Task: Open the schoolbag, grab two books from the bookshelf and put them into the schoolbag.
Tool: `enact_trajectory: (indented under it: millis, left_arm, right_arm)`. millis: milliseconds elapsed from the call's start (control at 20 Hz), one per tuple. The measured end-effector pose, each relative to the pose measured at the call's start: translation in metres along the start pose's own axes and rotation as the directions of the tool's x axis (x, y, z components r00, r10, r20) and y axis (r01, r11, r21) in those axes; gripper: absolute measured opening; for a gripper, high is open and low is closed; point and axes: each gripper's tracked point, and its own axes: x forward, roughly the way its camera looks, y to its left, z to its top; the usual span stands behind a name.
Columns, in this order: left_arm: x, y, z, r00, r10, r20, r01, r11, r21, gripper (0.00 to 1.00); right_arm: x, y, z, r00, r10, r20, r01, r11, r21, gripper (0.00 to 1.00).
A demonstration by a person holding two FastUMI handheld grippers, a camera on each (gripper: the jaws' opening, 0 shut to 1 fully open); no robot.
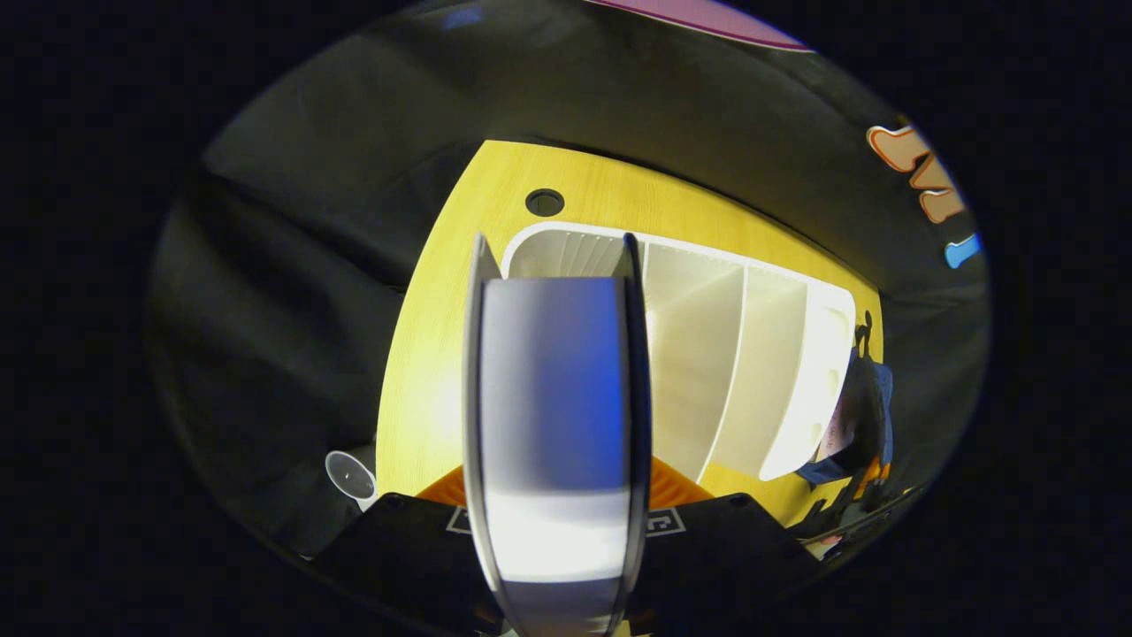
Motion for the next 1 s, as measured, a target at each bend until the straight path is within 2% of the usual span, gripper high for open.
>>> enact_trajectory:
  millis: [150, 350, 600, 700, 850, 900, 1000]
  left_arm:
    - [-0.023, 0.003, -0.009, 1.000, 0.016, 0.009, -0.015, 0.999, -0.034, 0.40]
    - [-0.063, -0.012, -0.025, 0.999, -0.039, 0.026, 0.041, 0.996, -0.076, 0.40]
    - [-0.106, -0.035, -0.048, 0.994, -0.070, 0.084, 0.074, 0.996, -0.040, 0.40]
    - [-0.115, -0.059, -0.056, 0.987, -0.122, 0.105, 0.126, 0.991, -0.034, 0.40]
    - [-0.123, -0.101, -0.071, 0.967, -0.223, 0.125, 0.227, 0.974, -0.018, 0.40]
    - [-0.122, -0.113, -0.076, 0.961, -0.246, 0.125, 0.249, 0.969, -0.002, 0.40]
    - [-0.118, -0.138, -0.090, 0.951, -0.291, 0.108, 0.290, 0.957, 0.022, 0.40]
  right_arm:
    - [0.001, 0.001, 0.000, 1.000, 0.017, 0.001, -0.017, 1.000, 0.012, 0.03]
    - [0.001, -0.002, 0.000, 1.000, 0.031, 0.004, -0.031, 0.999, 0.023, 0.03]
    - [0.001, 0.000, -0.001, 0.999, 0.052, 0.012, -0.052, 0.998, 0.021, 0.03]
    - [0.002, -0.001, -0.001, 0.998, 0.058, 0.017, -0.059, 0.998, 0.024, 0.01]
    - [0.002, -0.003, 0.000, 0.997, 0.068, 0.023, -0.068, 0.997, 0.036, 0.03]
    - [0.002, -0.004, -0.001, 0.997, 0.070, 0.025, -0.071, 0.997, 0.038, 0.01]
    - [0.002, -0.003, -0.002, 0.997, 0.077, 0.029, -0.078, 0.996, 0.043, 0.03]
